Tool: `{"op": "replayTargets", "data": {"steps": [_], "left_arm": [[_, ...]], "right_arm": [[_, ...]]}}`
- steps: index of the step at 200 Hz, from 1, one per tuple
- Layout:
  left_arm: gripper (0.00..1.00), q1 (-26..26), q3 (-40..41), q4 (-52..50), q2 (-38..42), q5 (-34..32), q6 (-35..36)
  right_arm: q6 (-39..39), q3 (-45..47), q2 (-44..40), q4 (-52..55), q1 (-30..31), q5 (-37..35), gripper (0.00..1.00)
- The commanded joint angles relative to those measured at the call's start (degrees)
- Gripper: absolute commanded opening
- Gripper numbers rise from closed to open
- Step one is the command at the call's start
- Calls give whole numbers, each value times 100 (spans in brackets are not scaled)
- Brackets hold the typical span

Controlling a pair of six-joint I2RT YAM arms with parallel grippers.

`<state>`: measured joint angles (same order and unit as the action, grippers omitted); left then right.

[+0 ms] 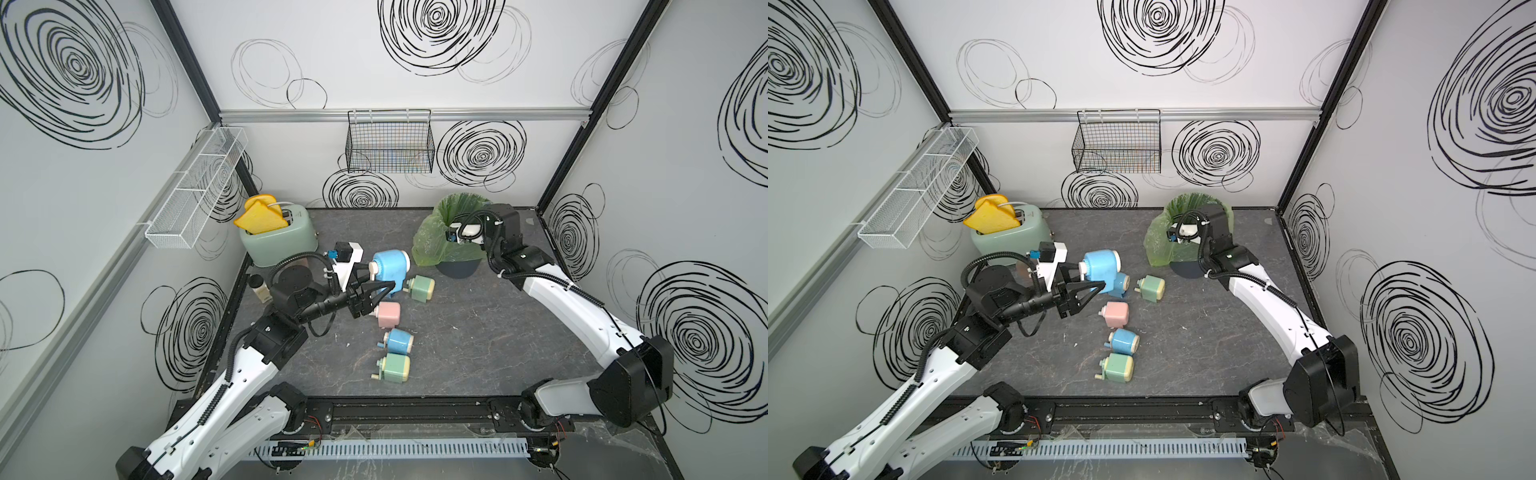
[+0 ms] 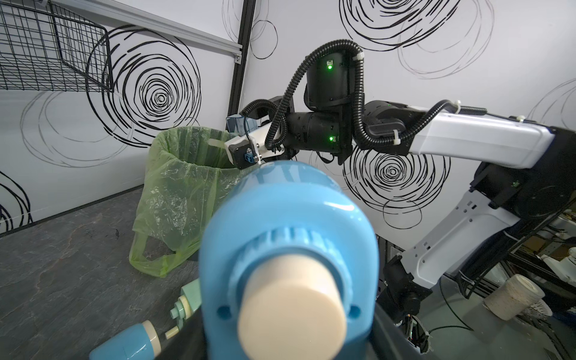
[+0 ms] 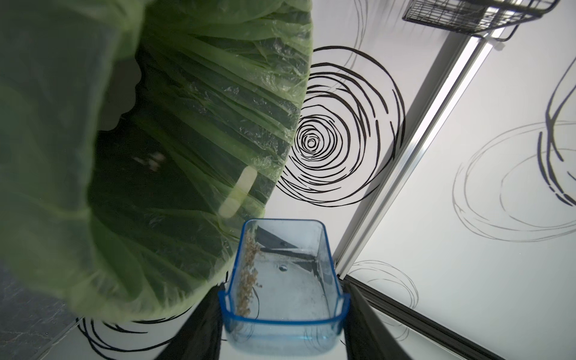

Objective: Take out the pencil sharpener tray and clean the shavings
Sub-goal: Pour the shavings into the trash bin.

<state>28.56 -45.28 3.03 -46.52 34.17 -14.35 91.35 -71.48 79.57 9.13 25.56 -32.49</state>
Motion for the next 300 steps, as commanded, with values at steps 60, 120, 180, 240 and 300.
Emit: {"op": "replayTargets", "data": {"steps": [60,120,180,240,300], "left_arm": [[25,80,1,341,47,-37,53],[25,62,19,426,5,7,-11],[25,45,36,399,63,-17,14],[25,45,38,399,39,4,2],[25,62,11,438,-17,50,-14]], "right_arm": [[348,-136,57,16,-20,141,44],[171,77,-55,-26,-96,597,44],[-24,-121,317,-295,-140,117,43],[209,167,297,-341,147,414,42],[-239,-396,544,-309,226,348,42]]}}
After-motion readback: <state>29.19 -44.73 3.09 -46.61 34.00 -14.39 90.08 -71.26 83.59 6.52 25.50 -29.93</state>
